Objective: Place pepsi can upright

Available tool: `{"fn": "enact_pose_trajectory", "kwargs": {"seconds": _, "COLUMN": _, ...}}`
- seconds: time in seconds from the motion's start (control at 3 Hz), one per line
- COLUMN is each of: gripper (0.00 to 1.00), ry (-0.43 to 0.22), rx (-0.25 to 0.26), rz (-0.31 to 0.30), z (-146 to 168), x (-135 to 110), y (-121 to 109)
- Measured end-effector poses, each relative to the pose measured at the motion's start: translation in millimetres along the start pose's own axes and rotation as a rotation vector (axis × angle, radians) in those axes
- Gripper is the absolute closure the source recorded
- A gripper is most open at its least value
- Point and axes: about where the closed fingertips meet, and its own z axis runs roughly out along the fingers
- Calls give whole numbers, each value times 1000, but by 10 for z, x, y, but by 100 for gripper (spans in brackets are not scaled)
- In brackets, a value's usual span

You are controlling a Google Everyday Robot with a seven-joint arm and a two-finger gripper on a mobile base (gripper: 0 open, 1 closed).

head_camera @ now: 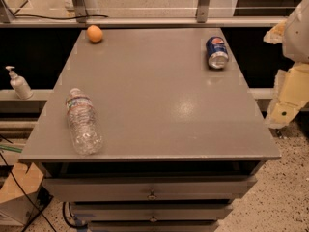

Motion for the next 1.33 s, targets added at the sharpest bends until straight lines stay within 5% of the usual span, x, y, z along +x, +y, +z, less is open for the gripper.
{"fn": "enact_pose_trajectory", "kwargs": {"seconds": 0.33, "gripper": 0, "ry": 0, "rx": 0, "rz": 0, "z": 0, "x": 0, "y": 0}}
{"fn": "enact_pose_trajectory", "kwargs": {"seconds": 0.67, "gripper": 0, "ry": -70, "rx": -5, "rz": 39, "z": 37, "x": -44, "y": -155}}
{"fn": "enact_pose_trajectory", "kwargs": {"seconds": 1.33, "gripper": 0, "ry": -226, "rx": -20, "rz": 169, "z": 224, "x": -245, "y": -734}}
